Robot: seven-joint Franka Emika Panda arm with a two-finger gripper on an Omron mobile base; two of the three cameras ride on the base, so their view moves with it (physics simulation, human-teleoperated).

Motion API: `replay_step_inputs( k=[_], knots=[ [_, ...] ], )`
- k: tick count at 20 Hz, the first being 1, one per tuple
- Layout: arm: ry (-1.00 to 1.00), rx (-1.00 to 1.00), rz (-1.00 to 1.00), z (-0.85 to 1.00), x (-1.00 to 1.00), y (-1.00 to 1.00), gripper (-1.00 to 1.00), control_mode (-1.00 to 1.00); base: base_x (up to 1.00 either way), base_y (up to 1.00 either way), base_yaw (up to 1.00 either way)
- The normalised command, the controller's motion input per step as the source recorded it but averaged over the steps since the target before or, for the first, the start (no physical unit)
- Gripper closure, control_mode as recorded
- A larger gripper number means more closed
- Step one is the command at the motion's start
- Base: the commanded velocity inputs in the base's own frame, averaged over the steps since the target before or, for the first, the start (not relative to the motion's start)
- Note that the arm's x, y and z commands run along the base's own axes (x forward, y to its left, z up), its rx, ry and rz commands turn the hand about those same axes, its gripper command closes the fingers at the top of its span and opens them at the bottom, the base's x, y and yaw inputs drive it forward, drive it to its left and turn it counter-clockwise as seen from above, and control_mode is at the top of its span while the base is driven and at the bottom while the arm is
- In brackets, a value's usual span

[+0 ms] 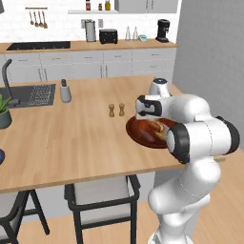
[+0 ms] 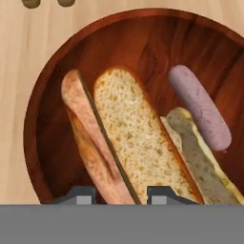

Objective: Place one bun and one sausage from the bowl on each plate.

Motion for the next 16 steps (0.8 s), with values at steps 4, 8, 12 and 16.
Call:
replay_step_inputs(
  k=[4,8,12,16],
  knots=[
    [-0.08,0.00,0.00,0.74,-0.75,0.00,1.00,1.00,-0.25,0.09,0.00],
    [0.00,0.00,0.00,0.00,0.00,0.00,1.00,1.00,-1.00,0.83,0.02],
    [0.00,0.00,0.00,0.00,0.00,0.00,1.00,1.00,-0.69,1.00,0.01],
    [0.00,0.00,0.00,0.00,0.00,0.00,1.00,1.00,-0.08,1.00,0.00]
  ],
)
